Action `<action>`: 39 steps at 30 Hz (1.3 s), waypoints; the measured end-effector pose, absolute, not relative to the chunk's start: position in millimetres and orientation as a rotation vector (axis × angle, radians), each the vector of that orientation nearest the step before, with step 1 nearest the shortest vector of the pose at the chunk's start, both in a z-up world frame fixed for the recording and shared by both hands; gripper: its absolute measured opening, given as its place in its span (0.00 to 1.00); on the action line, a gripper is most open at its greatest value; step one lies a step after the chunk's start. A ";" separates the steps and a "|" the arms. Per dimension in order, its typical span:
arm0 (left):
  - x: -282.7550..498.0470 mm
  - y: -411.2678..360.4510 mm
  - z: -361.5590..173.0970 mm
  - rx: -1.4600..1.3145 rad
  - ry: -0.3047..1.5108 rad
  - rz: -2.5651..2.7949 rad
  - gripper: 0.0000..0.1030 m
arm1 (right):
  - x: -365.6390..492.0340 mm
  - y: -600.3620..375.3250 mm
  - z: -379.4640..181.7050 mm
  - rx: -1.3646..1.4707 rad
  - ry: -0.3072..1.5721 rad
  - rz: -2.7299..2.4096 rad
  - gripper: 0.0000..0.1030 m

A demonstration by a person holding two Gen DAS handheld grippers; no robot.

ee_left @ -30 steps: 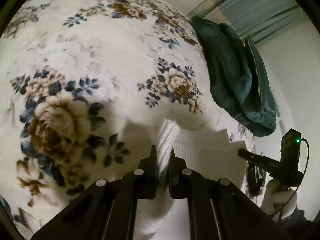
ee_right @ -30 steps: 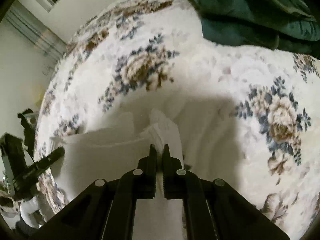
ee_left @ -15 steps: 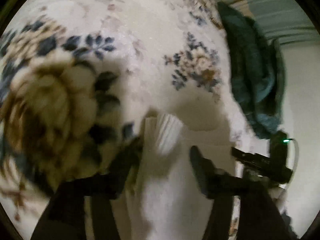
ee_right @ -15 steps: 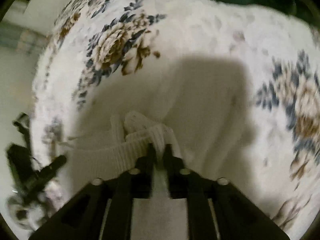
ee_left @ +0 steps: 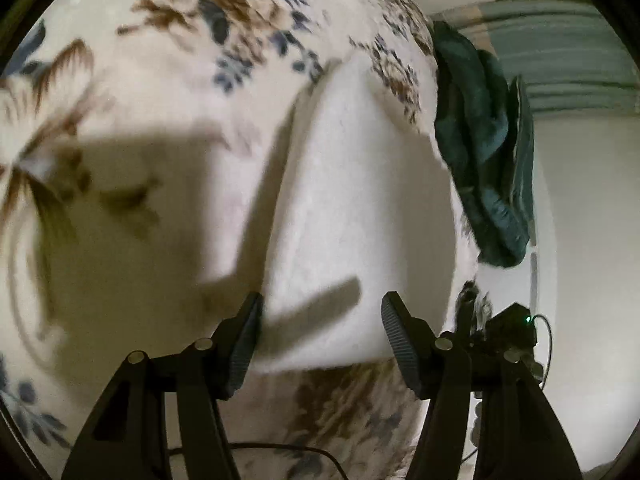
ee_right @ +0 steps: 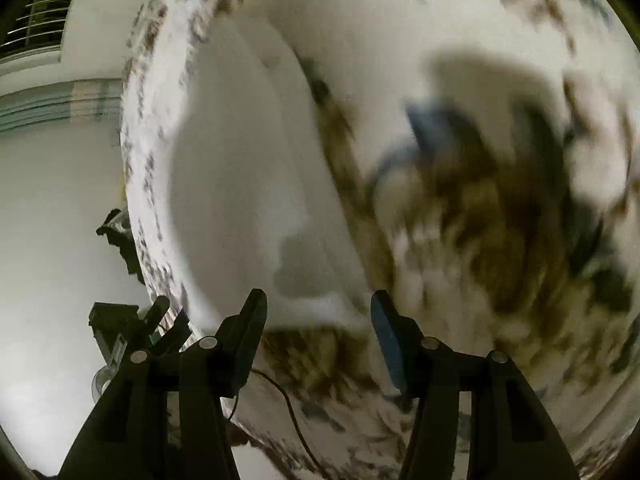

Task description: Fold small clothes

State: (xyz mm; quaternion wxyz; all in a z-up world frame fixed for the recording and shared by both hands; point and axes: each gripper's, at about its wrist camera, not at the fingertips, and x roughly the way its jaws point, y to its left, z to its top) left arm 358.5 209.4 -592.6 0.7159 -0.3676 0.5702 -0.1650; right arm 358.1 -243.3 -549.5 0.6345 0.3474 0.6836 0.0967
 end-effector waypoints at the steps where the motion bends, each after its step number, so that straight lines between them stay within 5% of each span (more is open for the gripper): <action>1: 357.2 206.4 -592.5 -0.794 1.260 -0.358 0.54 | 355.7 -239.1 -555.1 0.789 1.555 0.230 0.55; 2: 356.9 202.3 -591.4 -0.759 1.250 -0.347 0.48 | 354.0 -235.9 -556.8 0.784 1.540 0.244 0.50; 3: 357.2 200.2 -589.9 -0.715 1.252 -0.322 0.17 | 352.2 -232.2 -556.5 0.758 1.517 0.240 0.28; 4: 357.7 200.2 -588.5 -0.691 1.258 -0.305 0.12 | 352.5 -227.3 -556.1 0.724 1.508 0.236 0.16; 13: 353.9 211.2 -584.7 -0.669 1.295 -0.276 0.11 | 348.1 -232.3 -554.0 0.652 1.554 0.090 0.09; 15: 354.8 207.8 -573.1 -0.651 1.302 -0.259 0.12 | 351.7 -224.4 -551.7 0.640 1.601 0.151 0.18; 16: 355.6 209.5 -565.7 -0.682 1.287 -0.264 0.20 | 356.3 -224.9 -547.0 0.657 1.606 0.171 0.22; 17: 355.1 213.4 -558.7 -0.696 1.268 -0.256 0.31 | 359.2 -227.6 -542.8 0.672 1.598 0.187 0.38; 19: 357.2 218.4 -545.8 -0.705 1.223 -0.252 0.71 | 362.8 -237.6 -531.2 0.702 1.546 0.230 0.65; 20: 361.3 220.9 -541.2 -0.709 1.201 -0.244 0.74 | 366.8 -243.7 -527.1 0.718 1.525 0.245 0.76; 31: 442.3 206.7 -585.0 -0.813 1.295 -0.243 0.74 | 449.5 -249.6 -581.1 0.892 1.534 0.435 0.87; 39: 362.2 197.0 -534.6 -0.766 1.127 -0.173 0.74 | 524.3 -254.9 -576.9 0.844 1.530 0.531 0.94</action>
